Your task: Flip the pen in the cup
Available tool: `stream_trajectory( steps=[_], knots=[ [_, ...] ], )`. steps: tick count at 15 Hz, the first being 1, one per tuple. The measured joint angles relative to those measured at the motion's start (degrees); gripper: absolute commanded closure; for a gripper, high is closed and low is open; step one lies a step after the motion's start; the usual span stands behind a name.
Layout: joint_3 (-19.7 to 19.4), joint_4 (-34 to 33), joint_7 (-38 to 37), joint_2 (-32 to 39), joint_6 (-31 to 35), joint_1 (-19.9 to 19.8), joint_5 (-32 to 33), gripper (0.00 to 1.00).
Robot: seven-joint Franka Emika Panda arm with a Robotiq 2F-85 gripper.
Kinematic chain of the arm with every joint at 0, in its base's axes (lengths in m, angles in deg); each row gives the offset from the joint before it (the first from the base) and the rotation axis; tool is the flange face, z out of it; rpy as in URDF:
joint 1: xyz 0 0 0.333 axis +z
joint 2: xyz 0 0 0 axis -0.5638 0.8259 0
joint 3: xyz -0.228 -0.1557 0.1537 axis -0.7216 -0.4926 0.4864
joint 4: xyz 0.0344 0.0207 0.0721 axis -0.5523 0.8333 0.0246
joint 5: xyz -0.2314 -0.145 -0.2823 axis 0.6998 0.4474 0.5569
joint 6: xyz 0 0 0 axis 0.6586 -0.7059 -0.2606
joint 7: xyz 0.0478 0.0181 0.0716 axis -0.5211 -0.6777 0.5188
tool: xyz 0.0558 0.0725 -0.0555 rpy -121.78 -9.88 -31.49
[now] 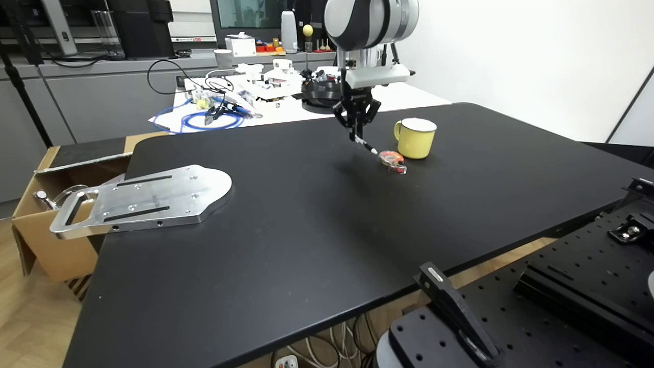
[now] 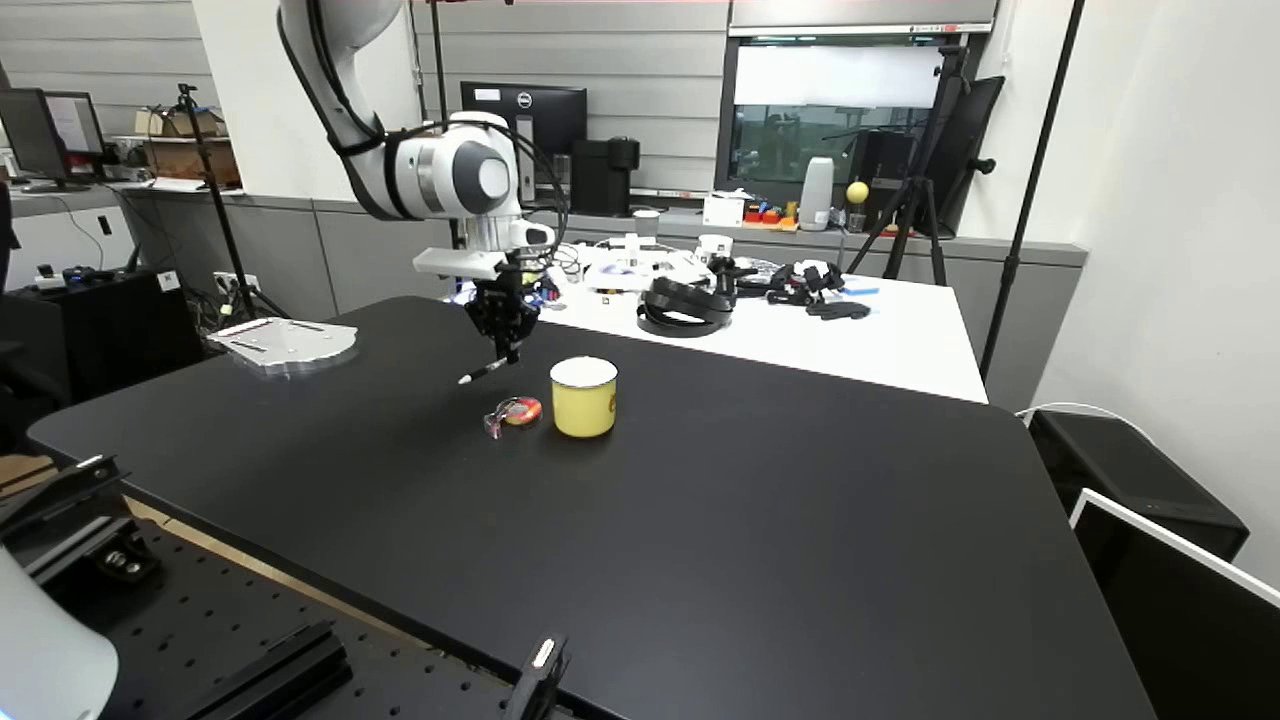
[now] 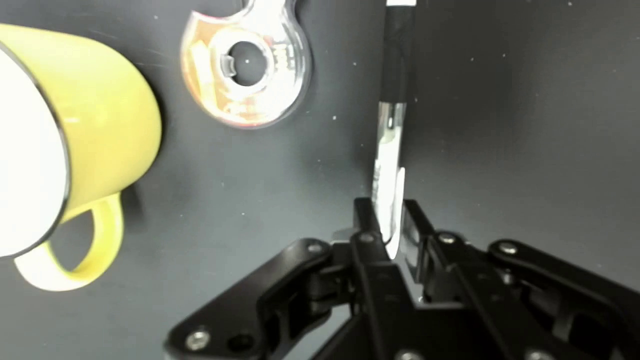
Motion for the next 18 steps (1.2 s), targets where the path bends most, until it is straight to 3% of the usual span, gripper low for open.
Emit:
stream_trajectory(
  steps=[4, 9, 13, 18],
  knots=[
    [-0.90, 1.63, -0.35, -5.79, -4.83, -0.47, 0.05, 0.96],
    [-1.94, 5.42, -0.35, -12.66, -4.28, -2.64, 0.84, 0.96],
    [-3.27, 9.25, -0.36, -16.54, 1.42, -4.67, 2.47, 0.96],
    [-4.70, 14.85, -0.77, -18.52, 15.07, -7.17, 2.22, 0.96]
  ],
)
